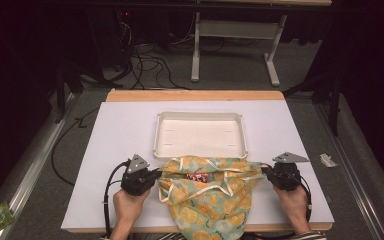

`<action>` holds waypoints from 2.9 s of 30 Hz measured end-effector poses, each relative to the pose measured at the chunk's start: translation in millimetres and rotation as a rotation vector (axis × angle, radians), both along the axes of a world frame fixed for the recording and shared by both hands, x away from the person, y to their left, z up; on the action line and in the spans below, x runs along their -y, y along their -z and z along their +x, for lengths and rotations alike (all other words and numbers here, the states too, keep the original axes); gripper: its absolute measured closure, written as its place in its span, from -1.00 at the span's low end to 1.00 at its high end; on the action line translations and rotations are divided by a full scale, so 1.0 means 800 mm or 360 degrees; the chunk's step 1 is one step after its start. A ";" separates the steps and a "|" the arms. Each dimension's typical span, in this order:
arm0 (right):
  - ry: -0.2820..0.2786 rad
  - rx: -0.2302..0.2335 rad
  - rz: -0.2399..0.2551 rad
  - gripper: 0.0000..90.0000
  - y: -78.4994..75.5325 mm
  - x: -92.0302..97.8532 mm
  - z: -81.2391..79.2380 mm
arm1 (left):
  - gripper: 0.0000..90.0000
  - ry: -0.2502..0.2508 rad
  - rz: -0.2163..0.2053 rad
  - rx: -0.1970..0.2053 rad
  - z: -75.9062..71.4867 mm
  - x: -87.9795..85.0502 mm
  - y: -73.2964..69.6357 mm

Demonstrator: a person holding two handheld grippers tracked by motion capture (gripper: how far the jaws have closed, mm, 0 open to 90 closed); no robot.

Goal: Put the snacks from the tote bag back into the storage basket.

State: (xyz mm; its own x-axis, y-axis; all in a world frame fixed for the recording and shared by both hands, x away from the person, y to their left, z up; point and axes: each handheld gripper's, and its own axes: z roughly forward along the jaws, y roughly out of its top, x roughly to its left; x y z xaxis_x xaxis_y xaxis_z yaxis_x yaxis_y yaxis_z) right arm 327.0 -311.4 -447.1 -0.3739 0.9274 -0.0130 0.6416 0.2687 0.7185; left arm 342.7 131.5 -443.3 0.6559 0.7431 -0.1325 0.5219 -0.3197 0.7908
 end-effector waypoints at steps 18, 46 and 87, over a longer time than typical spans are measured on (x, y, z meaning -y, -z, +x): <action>-0.0042 0.0042 0.0071 0.40 0.004 -0.006 -0.028 | 0.99 0.0066 -0.0027 -0.0015 -0.002 0.011 0.000; -0.0319 0.0160 -0.0019 0.07 -0.018 -0.064 -0.043 | 0.98 0.0102 -0.0029 0.0027 -0.004 0.020 -0.012; -0.0201 -0.0028 0.0021 1.00 0.006 -0.041 0.008 | -0.12 -0.0075 -0.0013 -0.0127 -0.002 0.017 -0.012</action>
